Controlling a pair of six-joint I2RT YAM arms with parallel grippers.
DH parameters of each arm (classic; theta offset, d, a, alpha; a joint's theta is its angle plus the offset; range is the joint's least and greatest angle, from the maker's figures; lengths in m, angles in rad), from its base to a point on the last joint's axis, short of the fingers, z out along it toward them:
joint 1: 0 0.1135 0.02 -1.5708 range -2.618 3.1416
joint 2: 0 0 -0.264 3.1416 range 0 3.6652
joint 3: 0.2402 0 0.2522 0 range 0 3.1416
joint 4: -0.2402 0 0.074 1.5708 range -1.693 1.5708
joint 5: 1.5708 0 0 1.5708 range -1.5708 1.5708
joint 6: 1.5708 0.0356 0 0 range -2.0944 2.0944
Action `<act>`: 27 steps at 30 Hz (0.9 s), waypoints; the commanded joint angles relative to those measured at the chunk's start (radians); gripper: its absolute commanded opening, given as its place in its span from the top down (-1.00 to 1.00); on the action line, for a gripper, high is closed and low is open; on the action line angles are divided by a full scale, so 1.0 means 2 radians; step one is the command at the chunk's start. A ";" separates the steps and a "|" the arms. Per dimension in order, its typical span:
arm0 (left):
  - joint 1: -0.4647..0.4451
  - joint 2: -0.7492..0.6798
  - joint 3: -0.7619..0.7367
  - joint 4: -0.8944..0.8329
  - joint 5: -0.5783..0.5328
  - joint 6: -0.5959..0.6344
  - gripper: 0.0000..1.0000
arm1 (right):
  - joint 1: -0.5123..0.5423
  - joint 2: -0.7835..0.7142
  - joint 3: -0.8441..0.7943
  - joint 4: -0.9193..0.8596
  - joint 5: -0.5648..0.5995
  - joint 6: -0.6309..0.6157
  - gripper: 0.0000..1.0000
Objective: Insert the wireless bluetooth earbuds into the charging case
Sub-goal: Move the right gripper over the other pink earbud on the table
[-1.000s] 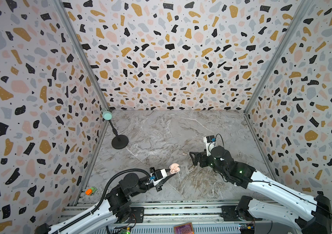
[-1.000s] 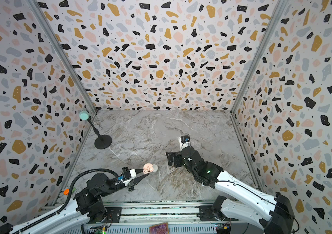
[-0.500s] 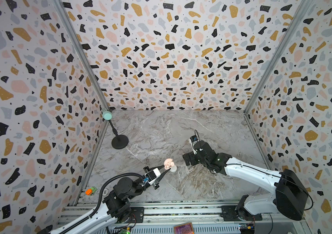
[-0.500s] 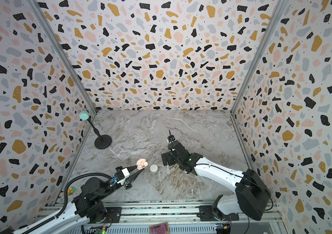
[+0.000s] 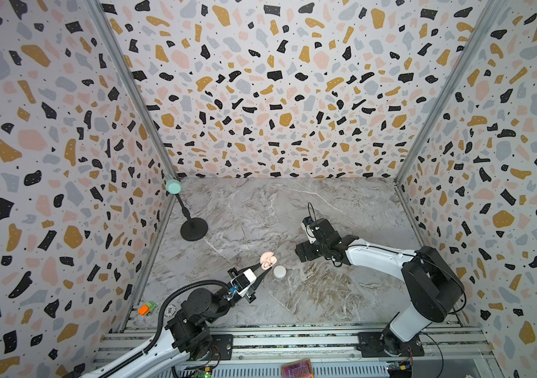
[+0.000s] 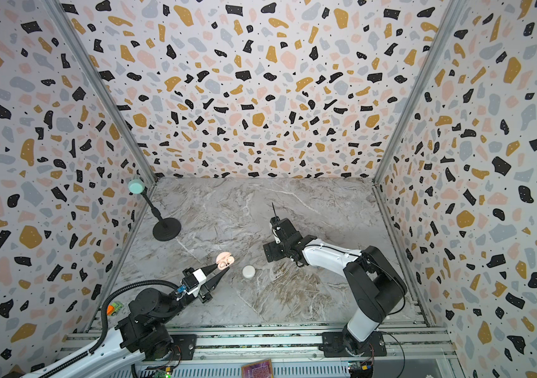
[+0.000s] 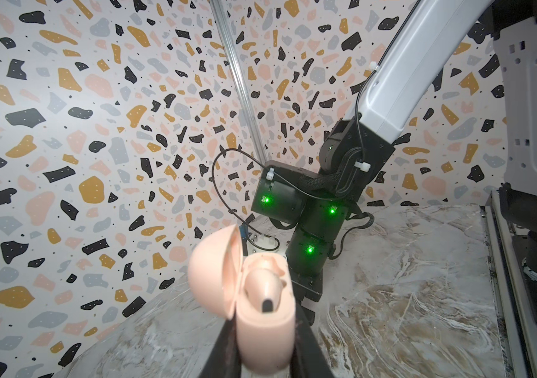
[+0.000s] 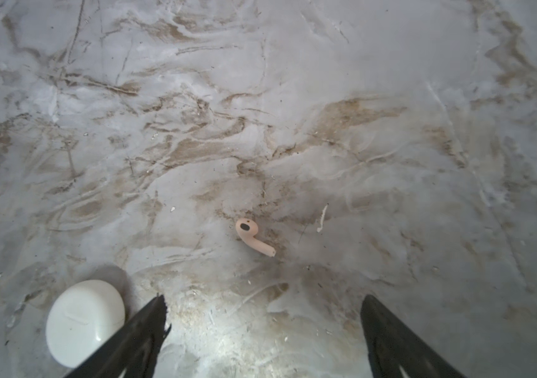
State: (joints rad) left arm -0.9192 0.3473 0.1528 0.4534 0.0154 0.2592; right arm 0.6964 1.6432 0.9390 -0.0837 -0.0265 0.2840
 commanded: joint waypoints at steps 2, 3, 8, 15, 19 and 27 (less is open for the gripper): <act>0.002 -0.002 -0.004 0.036 -0.006 0.006 1.00 | -0.011 0.006 0.018 0.026 -0.052 -0.013 -0.86; 0.002 -0.003 -0.004 0.035 -0.006 0.006 1.00 | -0.014 0.010 0.019 0.030 -0.060 -0.014 -0.86; 0.002 -0.003 -0.004 0.033 -0.005 0.008 1.00 | -0.017 0.042 0.033 0.040 -0.093 -0.018 -0.83; 0.002 -0.005 -0.005 0.032 -0.004 0.008 1.00 | -0.017 0.062 0.044 0.061 -0.112 -0.014 -0.82; 0.002 -0.005 -0.006 0.031 -0.003 0.007 1.00 | -0.019 0.077 0.051 0.061 -0.111 -0.010 -0.81; 0.002 -0.007 -0.006 0.032 -0.002 0.007 1.00 | -0.020 0.086 0.046 0.071 -0.113 0.004 -0.80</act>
State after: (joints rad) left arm -0.9192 0.3439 0.1520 0.4538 0.0162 0.2695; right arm 0.6609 1.8130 1.0126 0.0410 -0.2409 0.2756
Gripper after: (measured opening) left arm 0.232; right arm 0.899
